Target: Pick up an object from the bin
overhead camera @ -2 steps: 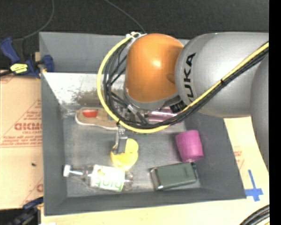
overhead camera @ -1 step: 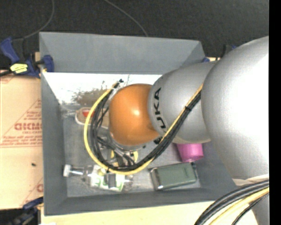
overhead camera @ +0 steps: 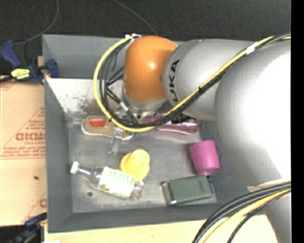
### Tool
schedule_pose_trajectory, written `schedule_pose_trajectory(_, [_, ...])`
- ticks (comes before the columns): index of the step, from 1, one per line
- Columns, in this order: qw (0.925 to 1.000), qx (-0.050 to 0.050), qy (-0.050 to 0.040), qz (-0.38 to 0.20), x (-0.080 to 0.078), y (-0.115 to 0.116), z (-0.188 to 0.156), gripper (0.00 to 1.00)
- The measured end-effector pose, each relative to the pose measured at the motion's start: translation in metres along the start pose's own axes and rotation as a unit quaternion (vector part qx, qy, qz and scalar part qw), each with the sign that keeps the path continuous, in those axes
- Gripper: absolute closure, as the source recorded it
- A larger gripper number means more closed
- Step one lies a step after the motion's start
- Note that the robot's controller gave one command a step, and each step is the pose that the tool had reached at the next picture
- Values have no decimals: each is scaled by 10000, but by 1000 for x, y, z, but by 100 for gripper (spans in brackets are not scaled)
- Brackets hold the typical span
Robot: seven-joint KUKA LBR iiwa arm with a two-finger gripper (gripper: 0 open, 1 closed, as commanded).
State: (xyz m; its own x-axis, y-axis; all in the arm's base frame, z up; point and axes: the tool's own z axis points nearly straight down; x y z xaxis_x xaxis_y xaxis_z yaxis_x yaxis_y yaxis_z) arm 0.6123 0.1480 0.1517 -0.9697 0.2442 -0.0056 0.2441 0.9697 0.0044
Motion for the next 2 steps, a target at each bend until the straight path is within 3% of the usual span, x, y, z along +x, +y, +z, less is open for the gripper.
schedule_pose_trajectory(1, [9876, 0, -2, -1569, 108, -20, 31, 0])
schedule_pose_trajectory(2, [9986, -10, -6, -538, 19, -23, 64, 0])
